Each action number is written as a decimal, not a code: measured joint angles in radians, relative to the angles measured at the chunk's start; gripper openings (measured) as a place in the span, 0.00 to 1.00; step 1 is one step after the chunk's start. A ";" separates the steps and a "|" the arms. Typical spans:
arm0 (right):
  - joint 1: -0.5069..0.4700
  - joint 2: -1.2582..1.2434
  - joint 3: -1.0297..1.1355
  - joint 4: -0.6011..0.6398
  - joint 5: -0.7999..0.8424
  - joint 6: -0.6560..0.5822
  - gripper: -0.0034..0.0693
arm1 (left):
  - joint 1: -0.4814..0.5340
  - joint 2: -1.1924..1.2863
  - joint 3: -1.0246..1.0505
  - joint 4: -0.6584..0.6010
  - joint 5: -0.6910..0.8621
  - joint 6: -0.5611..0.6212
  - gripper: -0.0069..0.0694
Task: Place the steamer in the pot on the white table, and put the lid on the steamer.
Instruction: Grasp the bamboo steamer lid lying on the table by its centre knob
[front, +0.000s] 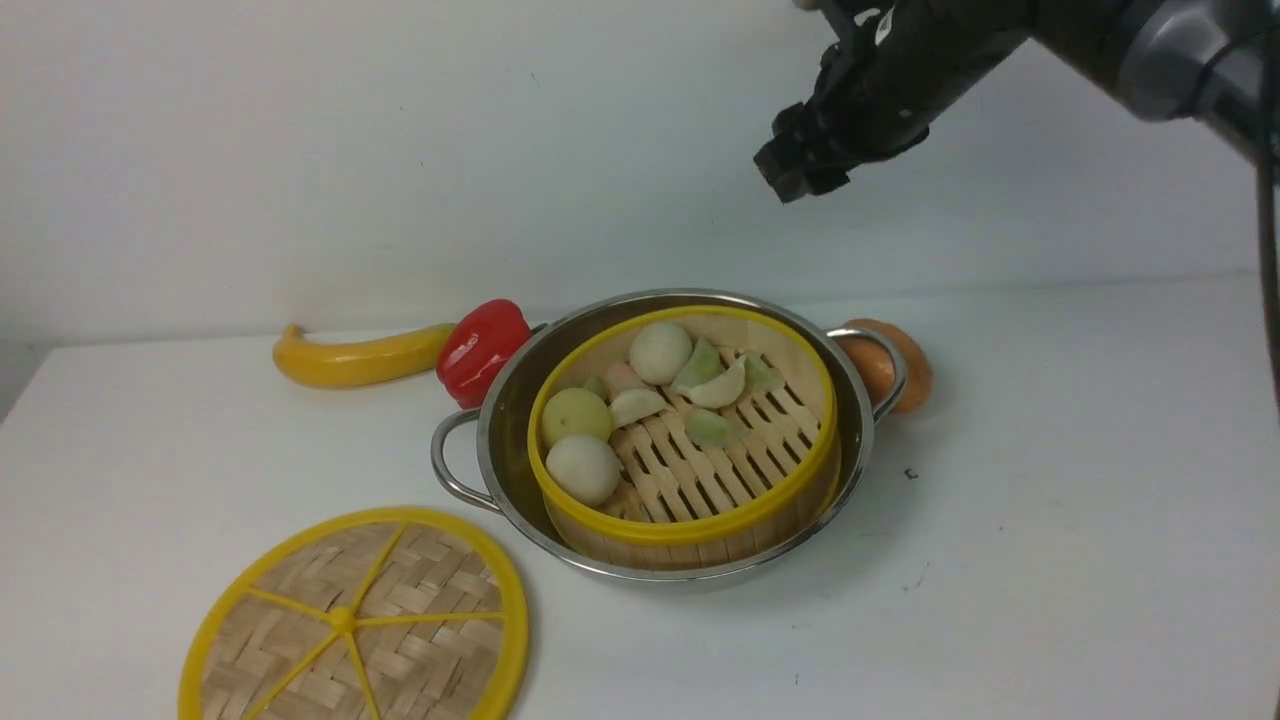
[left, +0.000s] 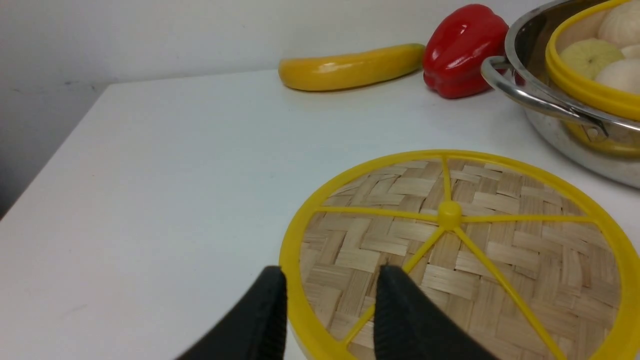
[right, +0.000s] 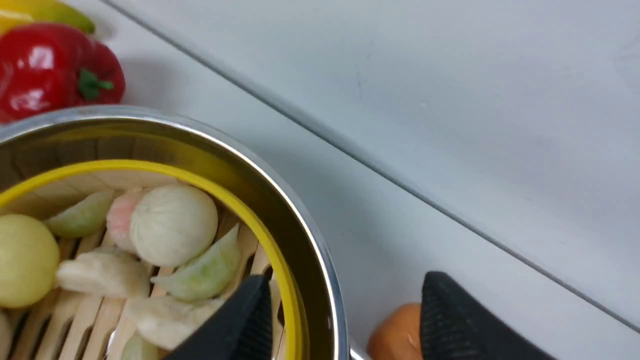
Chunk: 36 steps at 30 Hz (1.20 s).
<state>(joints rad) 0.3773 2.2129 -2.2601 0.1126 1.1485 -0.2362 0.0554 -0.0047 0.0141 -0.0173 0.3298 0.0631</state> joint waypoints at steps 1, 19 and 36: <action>0.000 -0.007 -0.002 -0.002 0.044 0.003 0.54 | 0.000 0.000 0.000 0.000 0.000 0.000 0.41; -0.003 -0.140 0.002 0.010 0.087 0.042 0.04 | 0.000 0.000 0.000 0.000 0.000 0.000 0.41; -0.015 -0.507 0.001 0.212 0.039 0.083 0.05 | 0.000 0.000 0.000 0.000 0.000 0.000 0.41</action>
<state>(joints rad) 0.3620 1.7058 -2.2591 0.3250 1.1872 -0.1536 0.0554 -0.0047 0.0141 -0.0173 0.3298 0.0631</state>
